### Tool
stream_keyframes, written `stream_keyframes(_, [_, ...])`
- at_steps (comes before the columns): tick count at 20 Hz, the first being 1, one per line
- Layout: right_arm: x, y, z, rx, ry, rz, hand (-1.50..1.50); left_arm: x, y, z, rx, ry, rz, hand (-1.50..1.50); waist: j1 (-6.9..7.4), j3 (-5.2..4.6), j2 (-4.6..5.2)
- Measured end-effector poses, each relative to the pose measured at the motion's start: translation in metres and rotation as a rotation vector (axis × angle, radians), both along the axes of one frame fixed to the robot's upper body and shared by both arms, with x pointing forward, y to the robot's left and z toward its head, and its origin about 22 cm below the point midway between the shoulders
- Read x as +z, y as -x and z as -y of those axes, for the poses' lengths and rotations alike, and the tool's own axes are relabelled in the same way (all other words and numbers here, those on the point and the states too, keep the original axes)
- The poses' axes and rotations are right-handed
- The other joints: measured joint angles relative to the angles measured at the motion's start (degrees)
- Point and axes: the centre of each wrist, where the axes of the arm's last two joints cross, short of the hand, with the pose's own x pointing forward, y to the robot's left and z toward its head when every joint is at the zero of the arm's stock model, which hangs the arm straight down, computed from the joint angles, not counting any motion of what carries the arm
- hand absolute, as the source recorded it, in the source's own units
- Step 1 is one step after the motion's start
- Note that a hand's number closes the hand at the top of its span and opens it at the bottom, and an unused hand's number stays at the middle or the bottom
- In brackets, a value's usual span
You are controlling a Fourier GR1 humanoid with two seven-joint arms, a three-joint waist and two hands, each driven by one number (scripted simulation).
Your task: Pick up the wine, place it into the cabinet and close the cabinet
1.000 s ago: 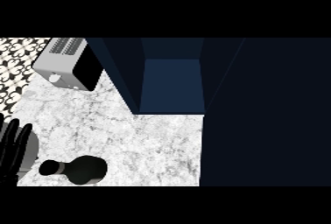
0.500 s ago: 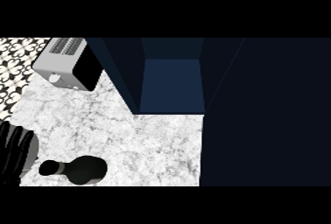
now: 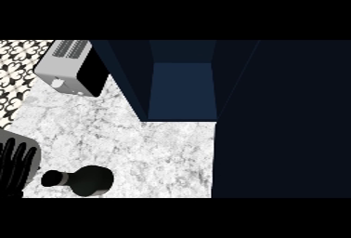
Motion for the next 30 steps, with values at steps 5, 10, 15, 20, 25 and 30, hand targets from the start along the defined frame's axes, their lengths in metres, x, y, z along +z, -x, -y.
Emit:
stream_keyframes(5, [-0.001, 0.001, -0.004, 0.004, 0.007, -0.001, -1.5, -0.02, 0.0, -0.012, 0.003, -0.015, -0.019, -1.5, -0.04, 0.0, 0.01])
stream_keyframes(10, [0.002, -0.001, -0.004, 0.005, 0.011, -0.001, -1.5, -0.045, 0.001, -0.018, -0.008, -0.018, -0.044, -1.5, -0.03, 0.0, 0.03])
stream_keyframes(15, [0.0, -0.001, -0.004, 0.011, 0.014, -0.005, -1.5, -0.06, 0.001, -0.017, -0.01, -0.023, -0.054, -1.5, -0.04, 0.0, 0.01])
stream_keyframes(20, [0.0, 0.002, -0.007, 0.002, 0.017, 0.001, -1.5, -0.078, -0.007, -0.024, -0.024, -0.014, -0.071, -1.5, -0.12, 0.0, 0.02])
stream_keyframes(25, [0.0, -0.001, -0.003, -0.002, 0.026, 0.0, -1.5, -0.102, -0.013, -0.018, -0.028, 0.003, -0.091, -1.5, -0.13, 0.01, 0.03])
stream_keyframes(30, [0.003, -0.001, -0.002, 0.001, 0.025, 0.004, -1.5, -0.121, -0.018, -0.021, -0.046, 0.009, -0.107, -1.5, -0.17, 0.0, 0.04])
